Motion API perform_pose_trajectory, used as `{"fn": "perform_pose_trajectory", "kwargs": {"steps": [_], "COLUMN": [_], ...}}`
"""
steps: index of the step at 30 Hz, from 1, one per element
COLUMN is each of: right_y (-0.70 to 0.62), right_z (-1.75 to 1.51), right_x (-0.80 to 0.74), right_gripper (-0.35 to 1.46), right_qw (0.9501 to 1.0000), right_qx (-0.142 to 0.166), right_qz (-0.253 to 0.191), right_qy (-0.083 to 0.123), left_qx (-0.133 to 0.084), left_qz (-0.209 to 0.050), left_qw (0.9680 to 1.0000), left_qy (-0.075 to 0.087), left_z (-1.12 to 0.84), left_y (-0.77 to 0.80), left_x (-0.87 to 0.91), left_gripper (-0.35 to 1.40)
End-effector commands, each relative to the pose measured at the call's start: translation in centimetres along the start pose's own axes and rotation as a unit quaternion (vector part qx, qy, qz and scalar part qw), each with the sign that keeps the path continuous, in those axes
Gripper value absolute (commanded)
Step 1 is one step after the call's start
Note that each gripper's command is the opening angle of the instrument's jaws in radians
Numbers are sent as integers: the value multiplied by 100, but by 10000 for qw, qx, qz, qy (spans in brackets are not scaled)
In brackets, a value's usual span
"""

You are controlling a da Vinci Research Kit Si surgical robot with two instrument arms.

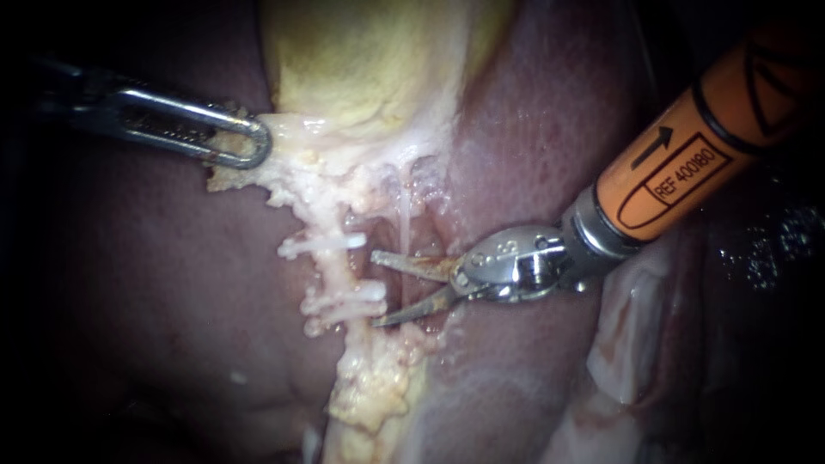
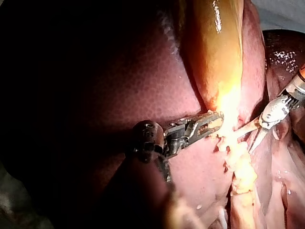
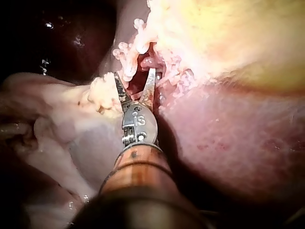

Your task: Go to the cutting position left tube

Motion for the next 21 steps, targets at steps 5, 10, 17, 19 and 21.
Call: {"fn": "perform_pose_trajectory", "kwargs": {"steps": [5,10,17,19,21], "right_y": [10,15,7,5,4], "right_z": [3,18,39,44,52], "right_x": [-1,8,28,33,39], "right_gripper": [143,140,133,131,129], "right_qw": [9986,9956,9919,9915,9915], "right_qx": [343,711,1006,1033,1032], "right_qz": [-13,-78,-104,-95,-36], "right_qy": [412,606,770,782,791], "left_qx": [0,-1,-1,0,1], "left_qz": [2,2,2,2,2], "left_qw": [10000,10000,10000,10000,10000], "left_qy": [0,-1,-1,0,1], "left_z": [0,0,0,1,1], "left_y": [0,0,0,0,0], "left_x": [0,0,0,0,1], "left_gripper": [-35,-35,-35,-35,-35]}}
